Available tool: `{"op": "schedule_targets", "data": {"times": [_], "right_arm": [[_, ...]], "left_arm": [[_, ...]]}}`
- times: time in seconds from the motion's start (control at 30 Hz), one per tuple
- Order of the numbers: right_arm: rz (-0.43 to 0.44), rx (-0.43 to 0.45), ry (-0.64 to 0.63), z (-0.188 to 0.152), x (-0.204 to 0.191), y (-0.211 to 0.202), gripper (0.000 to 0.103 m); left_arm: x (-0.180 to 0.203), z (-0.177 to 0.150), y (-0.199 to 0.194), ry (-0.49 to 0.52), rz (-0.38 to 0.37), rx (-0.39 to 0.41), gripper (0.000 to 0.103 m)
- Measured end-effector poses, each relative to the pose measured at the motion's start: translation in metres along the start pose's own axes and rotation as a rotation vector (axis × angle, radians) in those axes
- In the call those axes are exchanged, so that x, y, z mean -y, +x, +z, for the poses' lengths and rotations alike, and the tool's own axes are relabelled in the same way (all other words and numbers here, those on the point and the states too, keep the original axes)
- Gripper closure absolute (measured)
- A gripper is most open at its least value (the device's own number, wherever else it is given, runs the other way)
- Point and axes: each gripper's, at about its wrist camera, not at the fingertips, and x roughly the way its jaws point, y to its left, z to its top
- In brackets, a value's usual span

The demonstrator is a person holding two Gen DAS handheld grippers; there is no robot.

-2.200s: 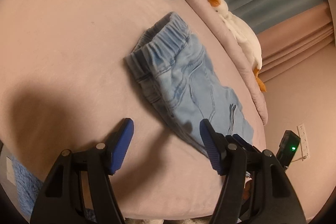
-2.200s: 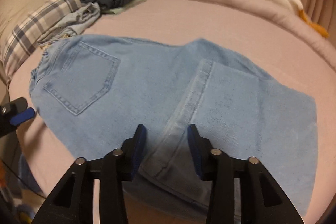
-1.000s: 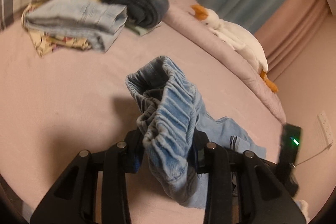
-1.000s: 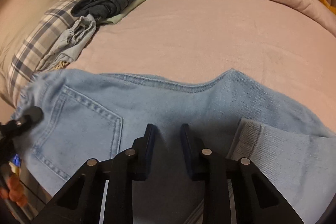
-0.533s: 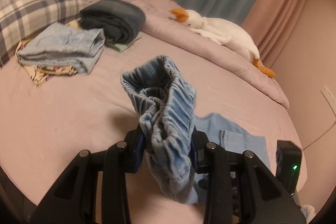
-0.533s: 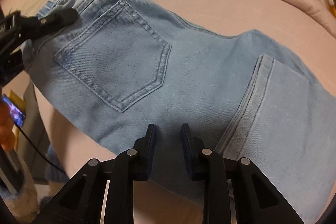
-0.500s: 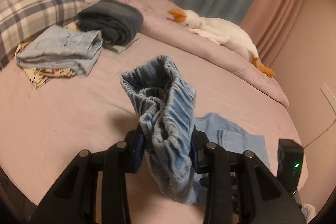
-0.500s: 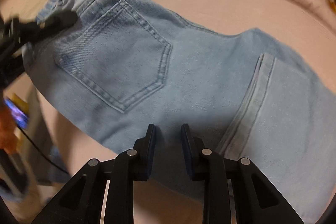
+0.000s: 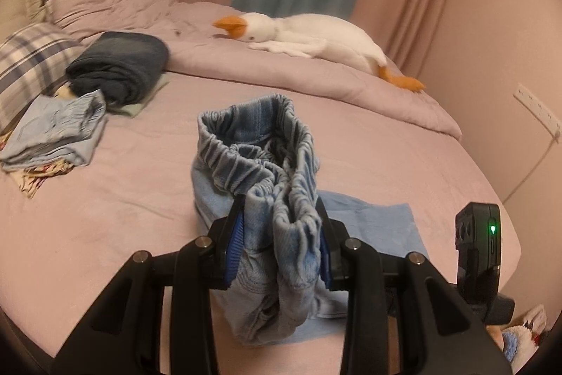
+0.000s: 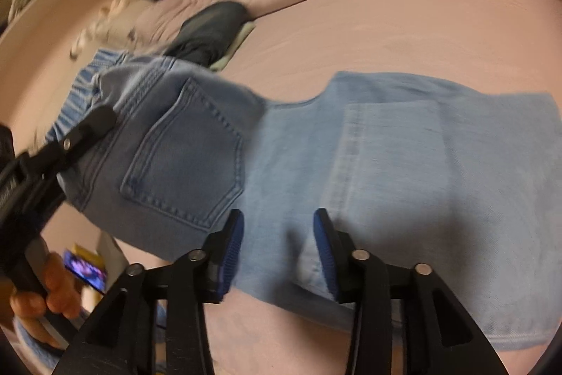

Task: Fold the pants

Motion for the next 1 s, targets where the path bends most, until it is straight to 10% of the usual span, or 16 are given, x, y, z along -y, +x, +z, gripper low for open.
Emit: {"op": "schedule_targets", "data": {"times": [0.3,0.7,1.0], "right_arm": [[0.097,0.057,0.202,-0.007,0.045,-0.015,0.048],[0.557,0.151,0.693,-0.018,0.11,0.0,0.036],[0.464,0.053,0.619,-0.008,0.099,-0.006,0.036]], "left_arm": [[0.044,-0.013,0.033,0.106,-0.04,-0.085,0.069],[0.057,-0.054,0.082,0.138,-0.127,-0.299,0.051],[0.025,-0.062,0.04,0.089,-0.183,-0.266,0.029]]}}
